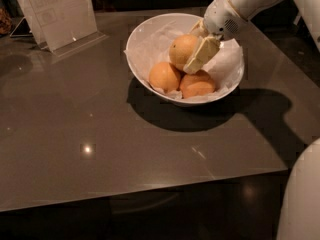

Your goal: Pick orange from white bowl

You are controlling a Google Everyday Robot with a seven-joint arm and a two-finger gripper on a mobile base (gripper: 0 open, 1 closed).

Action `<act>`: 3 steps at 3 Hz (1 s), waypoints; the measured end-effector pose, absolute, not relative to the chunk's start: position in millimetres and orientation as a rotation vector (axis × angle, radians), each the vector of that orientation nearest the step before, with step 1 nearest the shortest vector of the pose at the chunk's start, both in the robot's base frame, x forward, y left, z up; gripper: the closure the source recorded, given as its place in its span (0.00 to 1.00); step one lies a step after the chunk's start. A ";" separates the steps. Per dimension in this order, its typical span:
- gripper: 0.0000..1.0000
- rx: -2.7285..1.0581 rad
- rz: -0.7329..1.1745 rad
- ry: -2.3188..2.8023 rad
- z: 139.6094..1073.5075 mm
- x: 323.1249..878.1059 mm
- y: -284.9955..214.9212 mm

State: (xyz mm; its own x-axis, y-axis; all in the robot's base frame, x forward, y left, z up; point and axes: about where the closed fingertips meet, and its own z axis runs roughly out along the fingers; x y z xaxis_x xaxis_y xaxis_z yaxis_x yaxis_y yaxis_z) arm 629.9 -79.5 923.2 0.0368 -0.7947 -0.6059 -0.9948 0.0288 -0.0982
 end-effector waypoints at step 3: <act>1.00 -1.476 0.894 1.466 962.1 540.9 -146.4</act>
Offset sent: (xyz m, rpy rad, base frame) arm -0.1028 -0.0910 0.0532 0.6865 -0.0101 0.0746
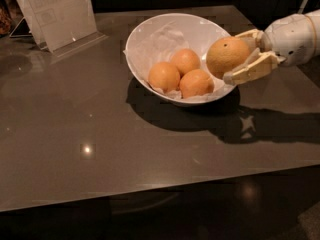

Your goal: Pick orange from white bowl

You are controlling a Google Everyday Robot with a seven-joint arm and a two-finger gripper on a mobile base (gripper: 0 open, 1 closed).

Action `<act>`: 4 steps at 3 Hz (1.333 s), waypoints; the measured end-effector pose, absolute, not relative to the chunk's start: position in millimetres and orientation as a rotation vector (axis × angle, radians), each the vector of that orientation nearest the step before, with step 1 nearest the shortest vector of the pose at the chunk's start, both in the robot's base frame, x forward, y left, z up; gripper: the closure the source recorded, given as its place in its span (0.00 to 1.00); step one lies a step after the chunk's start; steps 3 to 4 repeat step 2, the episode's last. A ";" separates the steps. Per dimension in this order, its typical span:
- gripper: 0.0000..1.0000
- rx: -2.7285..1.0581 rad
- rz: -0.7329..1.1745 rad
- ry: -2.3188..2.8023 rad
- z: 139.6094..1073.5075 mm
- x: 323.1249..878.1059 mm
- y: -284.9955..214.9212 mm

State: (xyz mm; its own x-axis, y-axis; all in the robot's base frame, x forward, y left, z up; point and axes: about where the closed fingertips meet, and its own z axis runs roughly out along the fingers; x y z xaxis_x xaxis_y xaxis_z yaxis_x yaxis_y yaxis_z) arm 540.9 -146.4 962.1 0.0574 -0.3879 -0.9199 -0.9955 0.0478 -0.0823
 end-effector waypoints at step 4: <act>1.00 -1.386 0.953 1.478 964.5 499.2 -170.3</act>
Offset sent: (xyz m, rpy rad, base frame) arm -0.0351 -0.0173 0.0036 0.0550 0.0373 -0.0196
